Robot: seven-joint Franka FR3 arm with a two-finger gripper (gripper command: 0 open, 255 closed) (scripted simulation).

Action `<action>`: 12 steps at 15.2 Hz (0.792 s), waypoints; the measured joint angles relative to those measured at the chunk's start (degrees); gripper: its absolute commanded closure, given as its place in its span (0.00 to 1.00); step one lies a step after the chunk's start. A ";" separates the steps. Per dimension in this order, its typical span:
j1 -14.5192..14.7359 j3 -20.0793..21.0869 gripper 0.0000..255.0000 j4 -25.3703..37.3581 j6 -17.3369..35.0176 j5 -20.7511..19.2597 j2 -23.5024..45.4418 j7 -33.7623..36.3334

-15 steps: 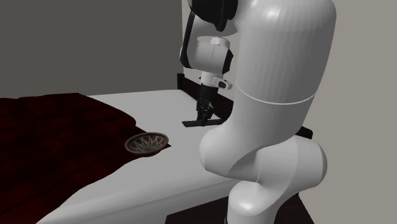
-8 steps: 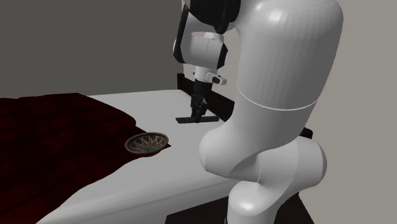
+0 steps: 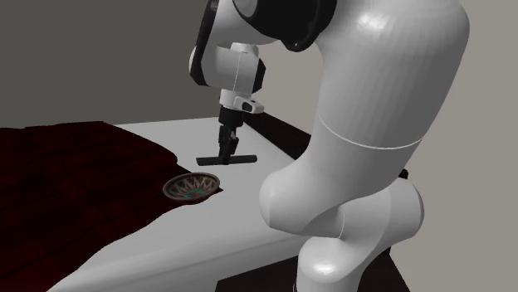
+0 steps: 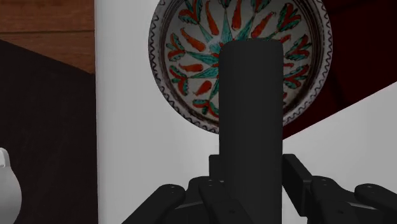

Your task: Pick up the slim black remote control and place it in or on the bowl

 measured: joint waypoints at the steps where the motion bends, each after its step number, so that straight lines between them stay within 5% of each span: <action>1: 0.40 1.15 1.00 0.14 0.86 0.41 0.58 1.13; 12: 3.43 12.47 1.00 2.93 7.76 2.51 5.77 12.95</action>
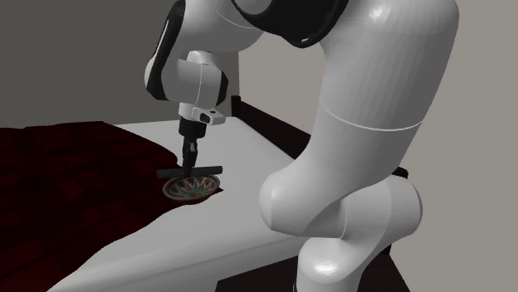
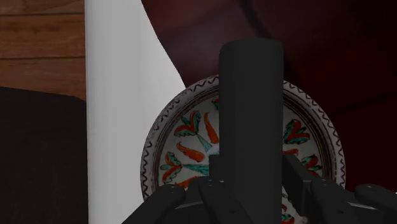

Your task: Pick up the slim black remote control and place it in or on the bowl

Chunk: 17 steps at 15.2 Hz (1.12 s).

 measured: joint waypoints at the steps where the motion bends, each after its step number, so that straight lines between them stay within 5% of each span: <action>1: -0.07 0.45 1.00 -0.33 0.95 0.01 0.61 0.05; 7: -0.97 2.83 1.00 -2.31 7.12 -0.44 4.93 -0.14; 13: -0.87 2.93 1.00 -2.57 7.69 -0.24 4.97 -0.23; 14: -0.89 2.95 0.00 -2.56 7.71 -0.28 5.02 -0.21; 17: -0.90 2.98 0.00 -2.67 7.65 -0.32 5.10 -0.21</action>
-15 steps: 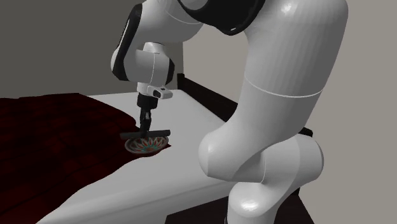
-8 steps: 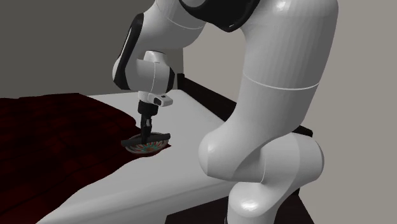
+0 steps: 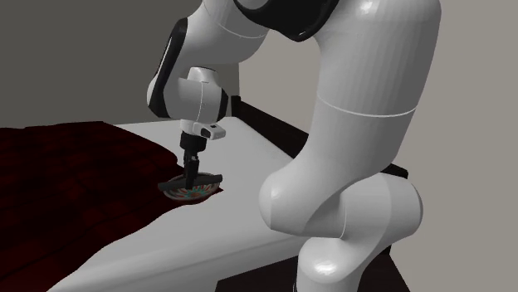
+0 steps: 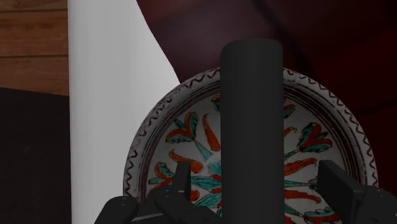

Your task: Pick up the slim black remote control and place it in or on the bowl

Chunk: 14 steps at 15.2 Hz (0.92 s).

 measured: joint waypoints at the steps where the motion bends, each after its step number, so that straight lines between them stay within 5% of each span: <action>1: 0.00 0.00 0.00 0.00 0.00 -0.01 0.01 0.00; 8: 0.53 -3.86 0.00 2.44 -8.09 0.27 -5.48 -0.89; 14: 0.76 -4.42 0.00 2.59 -9.24 0.42 -6.39 -1.01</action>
